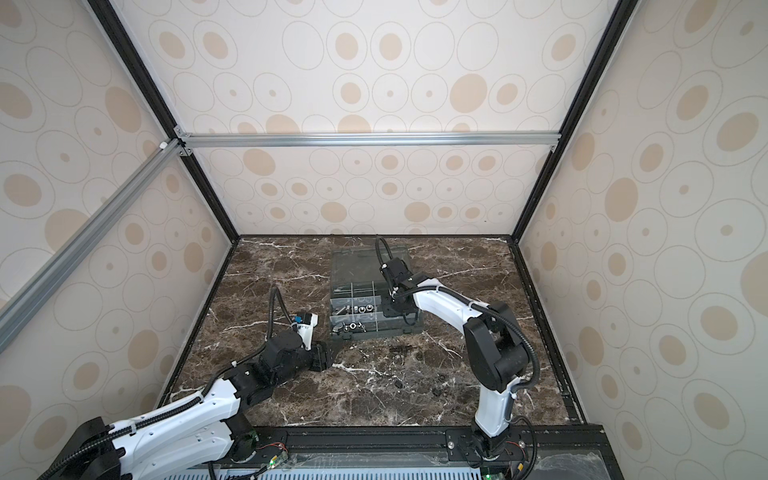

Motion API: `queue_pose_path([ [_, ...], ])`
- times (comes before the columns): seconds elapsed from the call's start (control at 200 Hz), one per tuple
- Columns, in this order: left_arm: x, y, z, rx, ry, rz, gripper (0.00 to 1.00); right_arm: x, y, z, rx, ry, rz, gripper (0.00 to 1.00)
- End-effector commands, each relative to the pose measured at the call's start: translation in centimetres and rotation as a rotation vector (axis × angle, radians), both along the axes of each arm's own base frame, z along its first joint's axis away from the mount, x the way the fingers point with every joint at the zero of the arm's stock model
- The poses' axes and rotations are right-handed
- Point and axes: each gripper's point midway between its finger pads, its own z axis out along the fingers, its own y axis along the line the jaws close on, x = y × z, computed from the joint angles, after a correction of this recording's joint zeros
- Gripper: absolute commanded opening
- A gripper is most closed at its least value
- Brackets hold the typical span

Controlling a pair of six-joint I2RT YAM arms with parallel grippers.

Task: Sort the screws and nuts into containers
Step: Place the screw into the container.

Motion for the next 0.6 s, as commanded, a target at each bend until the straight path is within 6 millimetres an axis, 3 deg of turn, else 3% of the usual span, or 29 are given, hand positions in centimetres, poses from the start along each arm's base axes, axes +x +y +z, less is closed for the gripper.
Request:
queue_pose_path([
  [0.0,0.5,-0.5,1.1,-0.031,-0.023,0.012,0.65,-1.3,-0.2,0.2,0.011,0.0,-0.002,0.09],
  [0.265,0.4,-0.7,1.0,-0.03,-0.021,0.007,0.65,-1.6,-0.2,-1.7,-0.001,0.042,-0.006,0.11],
  [0.595,0.3,-0.4,0.9,-0.027,-0.025,0.013,0.65,-1.5,-0.2,-2.0,-0.017,0.051,-0.004,0.29],
])
